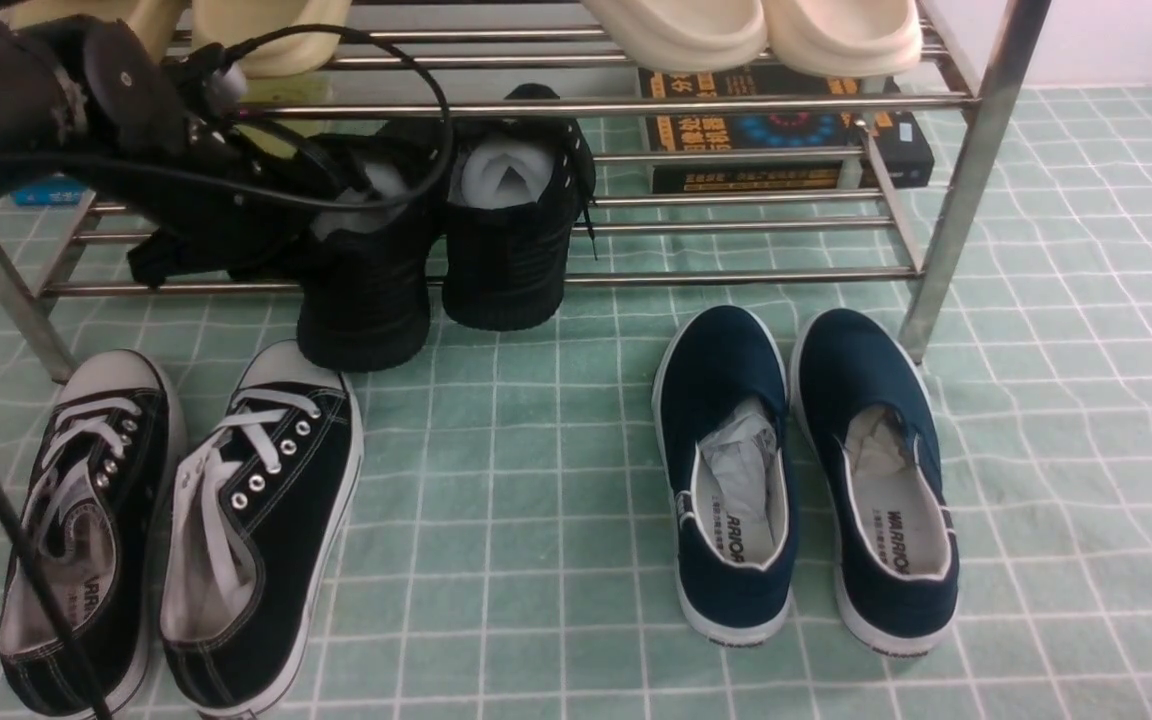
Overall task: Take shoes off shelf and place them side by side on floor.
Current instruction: 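Set the held shoe down on the floor in front of the rack with the left gripper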
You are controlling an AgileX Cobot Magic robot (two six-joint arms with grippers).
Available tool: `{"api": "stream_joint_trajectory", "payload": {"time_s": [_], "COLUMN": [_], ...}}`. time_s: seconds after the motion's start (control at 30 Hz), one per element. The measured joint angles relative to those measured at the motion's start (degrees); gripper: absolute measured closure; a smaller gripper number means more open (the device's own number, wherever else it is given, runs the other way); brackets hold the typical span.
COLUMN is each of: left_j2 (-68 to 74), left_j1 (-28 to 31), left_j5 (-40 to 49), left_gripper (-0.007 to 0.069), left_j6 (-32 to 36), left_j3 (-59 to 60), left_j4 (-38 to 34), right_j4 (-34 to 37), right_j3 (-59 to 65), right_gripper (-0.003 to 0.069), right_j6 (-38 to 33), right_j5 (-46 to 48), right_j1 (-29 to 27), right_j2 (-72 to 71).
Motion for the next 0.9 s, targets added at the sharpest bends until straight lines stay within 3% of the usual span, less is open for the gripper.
{"api": "stream_joint_trajectory", "payload": {"time_s": [0.23, 0.57, 0.9], "left_j2": [-11.1, -21.9, -23.7], "left_j1": [0.0, 0.0, -2.7], "left_j5": [16.4, 32.1, 31.5], "left_gripper": [0.0596, 0.0595, 0.0595], "left_j6": [0.0, -0.3, -9.7], "left_j3": [0.0, 0.0, 8.5], "left_j4": [3.6, 6.4, 2.7], "right_j4": [0.0, 0.0, 0.0], "right_j3": [0.0, 0.0, 0.0], "right_gripper": [0.0419, 0.0419, 0.0419], "right_j6": [0.0, 0.0, 0.0], "right_j5": [0.0, 0.0, 0.0], "right_j1": [0.0, 0.0, 0.0], "right_j2": [0.0, 0.0, 0.0]}}
